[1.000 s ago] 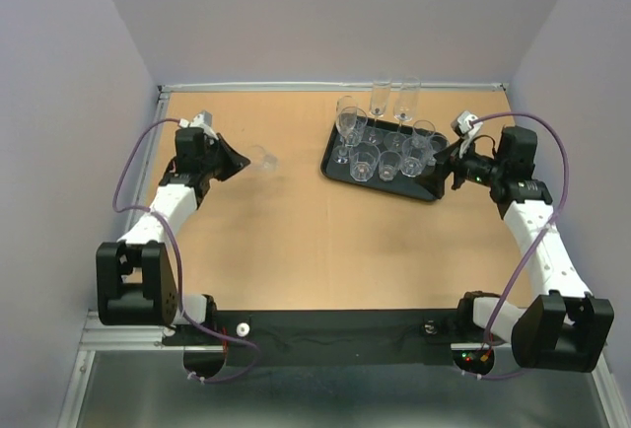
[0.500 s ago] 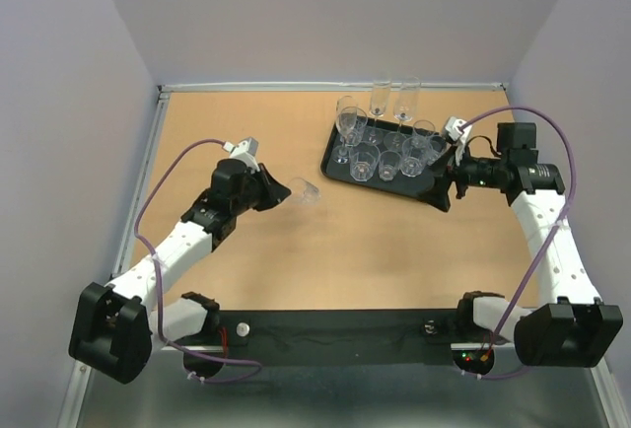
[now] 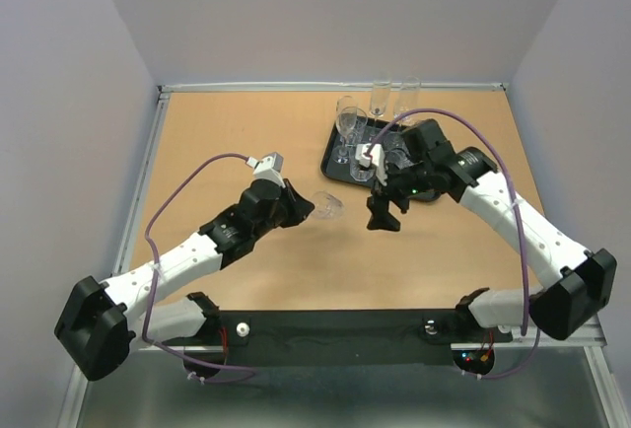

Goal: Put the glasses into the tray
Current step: Pass the glass from one robot arm to another

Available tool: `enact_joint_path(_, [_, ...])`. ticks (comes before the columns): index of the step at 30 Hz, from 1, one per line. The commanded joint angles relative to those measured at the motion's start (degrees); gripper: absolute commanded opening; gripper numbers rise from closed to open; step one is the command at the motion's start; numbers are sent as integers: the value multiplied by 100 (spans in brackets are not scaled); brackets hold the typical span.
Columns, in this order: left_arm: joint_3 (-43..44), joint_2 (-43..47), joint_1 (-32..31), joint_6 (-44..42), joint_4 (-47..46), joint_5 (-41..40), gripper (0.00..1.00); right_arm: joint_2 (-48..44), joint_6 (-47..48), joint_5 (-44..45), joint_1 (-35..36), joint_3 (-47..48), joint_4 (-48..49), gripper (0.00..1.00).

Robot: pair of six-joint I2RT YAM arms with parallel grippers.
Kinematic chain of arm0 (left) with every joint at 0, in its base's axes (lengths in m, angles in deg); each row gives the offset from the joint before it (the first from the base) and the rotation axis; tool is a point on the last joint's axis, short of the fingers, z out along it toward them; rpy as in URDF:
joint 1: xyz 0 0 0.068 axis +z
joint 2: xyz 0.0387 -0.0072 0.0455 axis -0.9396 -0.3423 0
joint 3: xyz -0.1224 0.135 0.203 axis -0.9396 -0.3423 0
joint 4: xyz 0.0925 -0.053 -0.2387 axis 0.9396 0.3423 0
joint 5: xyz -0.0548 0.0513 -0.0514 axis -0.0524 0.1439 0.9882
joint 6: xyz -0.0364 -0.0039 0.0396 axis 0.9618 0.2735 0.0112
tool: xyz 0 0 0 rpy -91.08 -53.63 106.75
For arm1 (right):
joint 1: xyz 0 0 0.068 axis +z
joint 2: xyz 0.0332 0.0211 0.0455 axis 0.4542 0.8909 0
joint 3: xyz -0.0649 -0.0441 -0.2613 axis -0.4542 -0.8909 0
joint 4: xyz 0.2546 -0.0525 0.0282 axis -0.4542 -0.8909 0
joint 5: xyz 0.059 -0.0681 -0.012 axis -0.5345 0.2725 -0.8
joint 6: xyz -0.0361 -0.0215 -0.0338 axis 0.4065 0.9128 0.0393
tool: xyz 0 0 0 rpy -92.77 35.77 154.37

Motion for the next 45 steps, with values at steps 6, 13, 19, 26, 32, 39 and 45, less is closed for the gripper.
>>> enact_joint_path(6, [176,-114,-641,850,126,-1197,0,734,-933,1224,954,1097,575,100])
enact_joint_path(13, [510,-386,-966,1403,625,-1804,0,1296,-2164,1822,1147,1441,1155,99])
enact_joint_path(19, [791,-676,-1063,1738,1084,-2050,0,1709,-2585,2331,1305,1546,1410,96])
enact_joint_path(26, [906,-808,-1124,1931,1259,-2121,0,2061,-2613,2630,1516,1599,1410,82])
enact_joint_path(32, [1081,-852,-1142,1984,1427,-2209,0,2290,-2621,2955,1701,1634,1410,73])
enact_joint_path(39, [1187,-835,-1151,1976,1523,-2323,0,2483,-2613,3289,1833,1678,1393,62])
enact_joint_path(45, [1196,-756,-1160,1888,1524,-2314,0,2518,-2516,3474,1912,1748,1367,22])
